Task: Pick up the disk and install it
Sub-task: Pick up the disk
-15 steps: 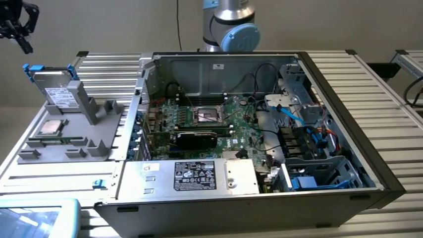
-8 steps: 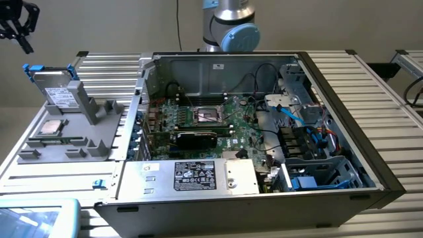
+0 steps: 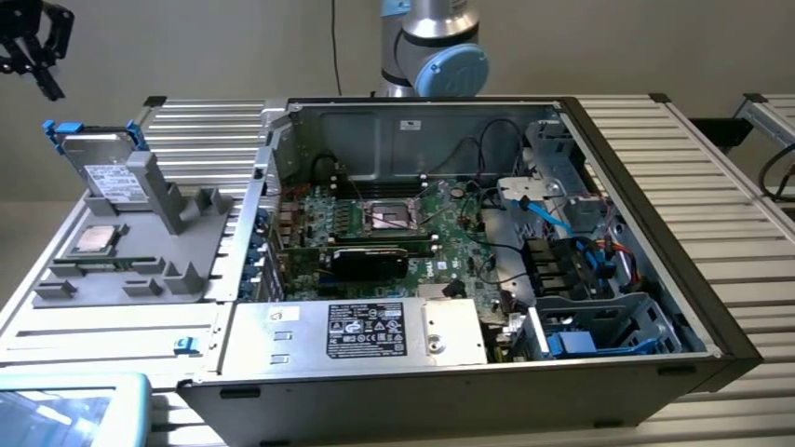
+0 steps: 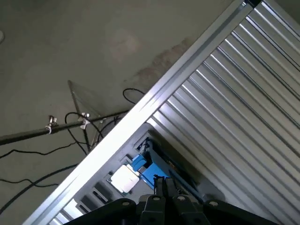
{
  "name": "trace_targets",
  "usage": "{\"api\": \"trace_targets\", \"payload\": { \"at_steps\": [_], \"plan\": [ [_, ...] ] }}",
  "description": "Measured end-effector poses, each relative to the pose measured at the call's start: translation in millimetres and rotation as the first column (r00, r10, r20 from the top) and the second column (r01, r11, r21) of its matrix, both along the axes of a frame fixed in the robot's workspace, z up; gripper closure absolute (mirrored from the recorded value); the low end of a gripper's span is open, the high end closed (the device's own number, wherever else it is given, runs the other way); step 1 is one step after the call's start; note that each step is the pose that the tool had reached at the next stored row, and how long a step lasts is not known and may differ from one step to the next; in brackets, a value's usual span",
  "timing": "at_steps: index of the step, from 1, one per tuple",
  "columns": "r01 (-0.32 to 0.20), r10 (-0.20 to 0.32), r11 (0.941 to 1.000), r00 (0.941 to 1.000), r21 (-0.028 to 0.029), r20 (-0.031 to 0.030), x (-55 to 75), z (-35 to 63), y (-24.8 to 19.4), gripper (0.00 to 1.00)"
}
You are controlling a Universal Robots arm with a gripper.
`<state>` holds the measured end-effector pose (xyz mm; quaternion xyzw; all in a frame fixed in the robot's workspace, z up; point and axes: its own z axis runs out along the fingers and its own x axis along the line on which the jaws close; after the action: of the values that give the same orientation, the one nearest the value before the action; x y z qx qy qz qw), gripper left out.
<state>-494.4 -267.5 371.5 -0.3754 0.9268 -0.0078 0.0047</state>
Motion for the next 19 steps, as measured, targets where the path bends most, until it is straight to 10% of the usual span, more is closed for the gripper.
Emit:
{"api": "trace_targets", "payload": {
  "at_steps": [9,19],
  "plan": [
    [-0.163,0.163,0.9866,0.9866,-0.0008,0.0,0.0,-0.1,0.0,0.89],
    [-0.339,0.339,0.9409,0.9409,-0.0021,-0.0005,0.0,-0.3,0.0,0.89]
  ]
}}
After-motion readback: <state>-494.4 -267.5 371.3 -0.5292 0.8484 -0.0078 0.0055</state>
